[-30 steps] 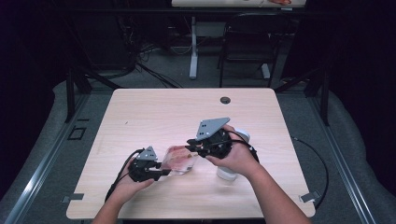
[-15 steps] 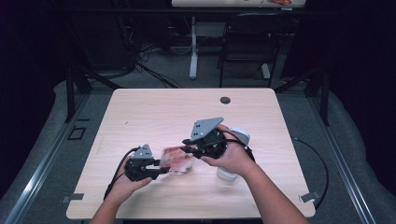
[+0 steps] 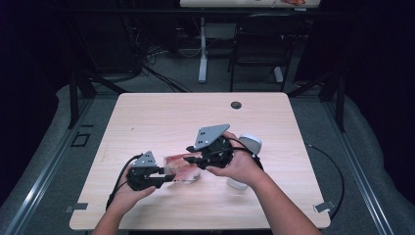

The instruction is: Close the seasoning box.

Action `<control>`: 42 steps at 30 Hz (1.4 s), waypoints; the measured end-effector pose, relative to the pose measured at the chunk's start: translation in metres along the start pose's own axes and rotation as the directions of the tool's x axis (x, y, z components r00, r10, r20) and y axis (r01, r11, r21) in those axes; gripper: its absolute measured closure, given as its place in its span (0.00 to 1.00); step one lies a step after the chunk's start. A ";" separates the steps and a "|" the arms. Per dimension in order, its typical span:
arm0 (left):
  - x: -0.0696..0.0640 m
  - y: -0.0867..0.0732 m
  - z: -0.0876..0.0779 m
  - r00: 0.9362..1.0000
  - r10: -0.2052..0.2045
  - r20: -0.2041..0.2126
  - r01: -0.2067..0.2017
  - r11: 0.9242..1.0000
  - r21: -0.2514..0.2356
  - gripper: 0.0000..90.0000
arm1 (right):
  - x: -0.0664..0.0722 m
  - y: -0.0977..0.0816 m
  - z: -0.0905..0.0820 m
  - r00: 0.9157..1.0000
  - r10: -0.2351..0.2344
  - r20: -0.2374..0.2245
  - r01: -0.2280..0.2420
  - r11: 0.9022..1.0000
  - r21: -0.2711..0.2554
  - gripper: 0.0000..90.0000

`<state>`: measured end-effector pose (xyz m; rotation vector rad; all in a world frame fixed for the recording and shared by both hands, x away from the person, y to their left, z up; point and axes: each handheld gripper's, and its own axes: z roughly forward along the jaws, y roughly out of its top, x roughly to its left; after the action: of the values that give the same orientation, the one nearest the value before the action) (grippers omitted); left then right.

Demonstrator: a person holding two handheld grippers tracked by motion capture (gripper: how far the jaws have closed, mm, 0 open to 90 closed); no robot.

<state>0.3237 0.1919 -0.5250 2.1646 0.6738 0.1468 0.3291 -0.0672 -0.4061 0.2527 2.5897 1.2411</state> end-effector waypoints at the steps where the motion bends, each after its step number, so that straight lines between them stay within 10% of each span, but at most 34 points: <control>1: 0.000 -0.001 0.000 1.000 -0.001 -0.001 0.001 1.000 -0.004 0.73 | 0.001 0.001 0.000 1.000 -0.004 -0.003 0.004 1.000 0.000 0.74; 23: -0.001 -0.013 -0.012 0.999 -0.031 -0.016 0.030 0.999 -0.030 0.70 | 0.006 0.011 -0.009 0.998 0.032 -0.059 -0.037 0.996 -0.077 0.69; 33: 0.001 -0.019 -0.016 0.998 -0.049 -0.049 0.048 0.999 -0.021 0.64 | -0.005 -0.003 -0.029 0.997 0.072 0.026 -0.069 0.993 -0.096 0.68; 42: 0.001 -0.023 -0.021 0.996 -0.061 -0.066 0.059 0.998 -0.029 0.64 | -0.026 -0.021 -0.056 0.971 0.173 0.164 -0.151 0.979 -0.141 0.72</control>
<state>0.3085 0.2182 -0.5295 2.1192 0.7701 0.1964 0.3355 -0.1290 -0.3849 0.5329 2.3684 1.3659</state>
